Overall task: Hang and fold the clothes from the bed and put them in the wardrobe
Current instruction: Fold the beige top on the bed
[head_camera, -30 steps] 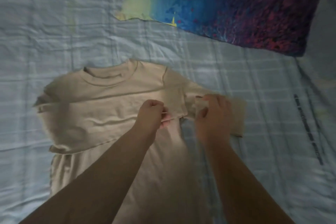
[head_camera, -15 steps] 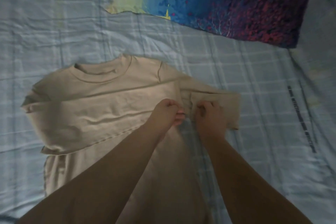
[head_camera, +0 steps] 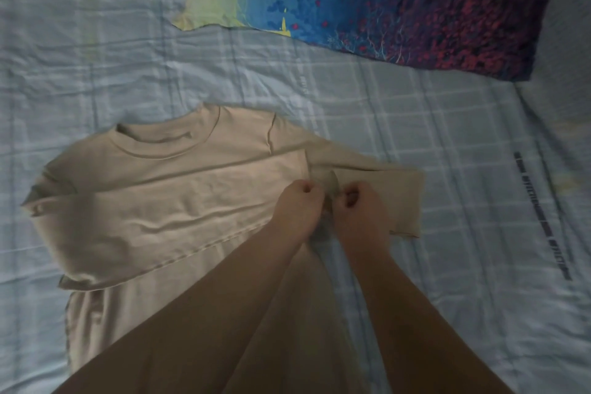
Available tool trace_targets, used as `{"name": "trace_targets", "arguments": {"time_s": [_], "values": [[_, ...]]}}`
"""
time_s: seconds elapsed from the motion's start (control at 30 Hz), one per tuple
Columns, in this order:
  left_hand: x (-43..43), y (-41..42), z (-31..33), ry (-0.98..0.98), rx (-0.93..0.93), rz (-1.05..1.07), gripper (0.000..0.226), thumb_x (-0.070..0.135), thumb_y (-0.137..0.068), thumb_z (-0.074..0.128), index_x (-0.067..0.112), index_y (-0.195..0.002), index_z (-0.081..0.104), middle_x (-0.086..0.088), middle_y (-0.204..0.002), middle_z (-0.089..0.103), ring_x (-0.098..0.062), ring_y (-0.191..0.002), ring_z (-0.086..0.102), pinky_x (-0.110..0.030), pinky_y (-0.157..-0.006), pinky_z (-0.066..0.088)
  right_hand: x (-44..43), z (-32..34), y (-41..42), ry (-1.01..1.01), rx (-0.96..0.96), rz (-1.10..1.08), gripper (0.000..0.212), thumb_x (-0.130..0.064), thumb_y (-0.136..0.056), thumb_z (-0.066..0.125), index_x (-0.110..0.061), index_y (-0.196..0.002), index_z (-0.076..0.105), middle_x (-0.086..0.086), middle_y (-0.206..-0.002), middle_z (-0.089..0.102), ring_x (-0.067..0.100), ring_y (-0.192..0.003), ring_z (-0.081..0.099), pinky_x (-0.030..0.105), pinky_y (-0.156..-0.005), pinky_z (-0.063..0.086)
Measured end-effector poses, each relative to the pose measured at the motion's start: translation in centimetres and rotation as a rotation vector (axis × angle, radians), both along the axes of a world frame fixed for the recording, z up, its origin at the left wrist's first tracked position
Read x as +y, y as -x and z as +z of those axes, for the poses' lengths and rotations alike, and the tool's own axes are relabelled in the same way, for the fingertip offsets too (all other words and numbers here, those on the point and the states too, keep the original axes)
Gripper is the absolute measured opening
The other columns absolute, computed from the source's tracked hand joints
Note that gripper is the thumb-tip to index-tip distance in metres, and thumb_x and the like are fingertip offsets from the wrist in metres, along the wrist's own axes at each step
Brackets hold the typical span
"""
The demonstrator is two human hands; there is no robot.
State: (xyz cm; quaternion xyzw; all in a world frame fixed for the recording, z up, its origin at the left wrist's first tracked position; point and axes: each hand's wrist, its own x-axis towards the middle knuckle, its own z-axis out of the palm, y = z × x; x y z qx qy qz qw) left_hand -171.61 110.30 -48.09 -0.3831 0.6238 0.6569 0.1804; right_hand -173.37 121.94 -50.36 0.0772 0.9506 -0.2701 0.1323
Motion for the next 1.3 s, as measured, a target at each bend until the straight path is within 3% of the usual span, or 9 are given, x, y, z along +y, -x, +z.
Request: {"name": "trace_targets", "arguments": {"time_s": [0.1,0.2,0.3,0.4,0.5,0.8,1.0,1.13,1.3], "values": [[0.0,0.2,1.1,-0.151,0.050,0.022,0.050,0.056,-0.081,0.052,0.010,-0.082,0.071,-0.017,-0.081,0.070,-0.034,-0.079,0.069,-0.048,-0.079,0.056,-1.1,2.1,-1.1,0.138,0.102,0.127,0.005,-0.035,-0.082,0.052,-0.040,-0.079,0.052,-0.020,-0.068,0.054,-0.005,-0.069,0.054,0.010,-0.062,0.035],[-1.5,-0.2,1.6,-0.159,0.066,0.091,0.027,0.031,-0.090,0.062,0.007,-0.084,0.070,-0.017,-0.080,0.071,-0.028,-0.074,0.066,-0.035,-0.063,0.052,-1.9,3.3,-2.5,0.179,0.283,0.293,0.014,-0.029,-0.083,0.044,-0.030,-0.078,0.057,-0.019,-0.074,0.050,0.002,-0.071,0.043,0.022,-0.068,0.036],[-3.9,-1.5,2.1,-0.066,0.135,0.131,0.018,0.008,-0.089,0.058,0.009,-0.098,0.074,-0.010,-0.092,0.076,-0.031,-0.088,0.072,-0.041,-0.075,0.060,-2.5,3.7,-3.1,0.231,0.367,0.243,0.021,-0.019,-0.082,0.046,-0.020,-0.088,0.065,-0.007,-0.088,0.060,0.016,-0.087,0.052,0.032,-0.081,0.042],[-7.4,-3.4,3.5,0.123,0.272,0.139,0.018,0.015,-0.092,0.060,0.016,-0.103,0.075,0.002,-0.093,0.077,-0.021,-0.093,0.071,-0.042,-0.086,0.057,-4.6,4.0,-3.6,0.144,0.381,0.288,0.026,-0.019,-0.088,0.048,-0.022,-0.110,0.062,-0.003,-0.112,0.061,0.020,-0.109,0.052,0.024,-0.099,0.036],[-11.7,-6.0,4.4,0.257,0.362,0.190,0.014,0.019,-0.093,0.063,0.020,-0.101,0.075,0.006,-0.094,0.076,-0.013,-0.091,0.070,-0.035,-0.085,0.056,-8.6,4.1,-5.0,0.054,0.361,0.442,0.044,-0.024,-0.093,0.044,-0.013,-0.134,0.054,0.007,-0.142,0.052,0.025,-0.135,0.041,0.037,-0.116,0.028],[-25.1,-17.2,3.5,0.479,0.247,0.330,0.019,0.019,-0.090,0.067,0.037,-0.089,0.062,0.020,-0.074,0.068,0.004,-0.061,0.061,-0.008,-0.051,0.041,-21.5,3.0,-11.5,-0.186,0.270,0.785,0.060,-0.039,-0.099,0.032,-0.016,-0.154,0.030,0.008,-0.160,0.031,0.030,-0.149,0.026,0.057,-0.117,0.022],[-30.5,-21.7,-0.3,0.566,0.077,0.241,0.029,0.019,-0.084,0.063,0.039,-0.104,0.058,0.008,-0.091,0.064,-0.013,-0.071,0.060,-0.023,-0.056,0.038,-26.6,-1.0,-13.9,-0.280,0.200,0.898,0.058,-0.043,-0.100,0.027,-0.025,-0.155,0.027,0.005,-0.162,0.028,0.027,-0.151,0.021,0.061,-0.117,0.016],[-32.0,-22.4,-1.7,0.522,0.052,0.316,0.041,0.021,-0.083,0.073,0.030,-0.115,0.050,0.004,-0.111,0.059,-0.021,-0.092,0.065,-0.032,-0.071,0.051,-27.4,-3.1,-14.7,-0.371,0.198,0.908,0.057,-0.043,-0.100,0.028,-0.028,-0.155,0.028,0.003,-0.162,0.028,0.026,-0.150,0.022,0.062,-0.117,0.014],[-30.3,-23.6,-0.8,1.081,0.314,0.093,0.048,0.011,-0.082,0.069,0.003,-0.127,0.054,-0.022,-0.133,0.049,-0.039,-0.125,0.046,-0.049,-0.104,0.040,-27.2,-2.3,-15.1,-0.342,0.243,0.840,0.060,-0.041,-0.099,0.029,-0.022,-0.155,0.026,0.009,-0.161,0.030,0.030,-0.148,0.025,0.060,-0.118,0.018]]}}
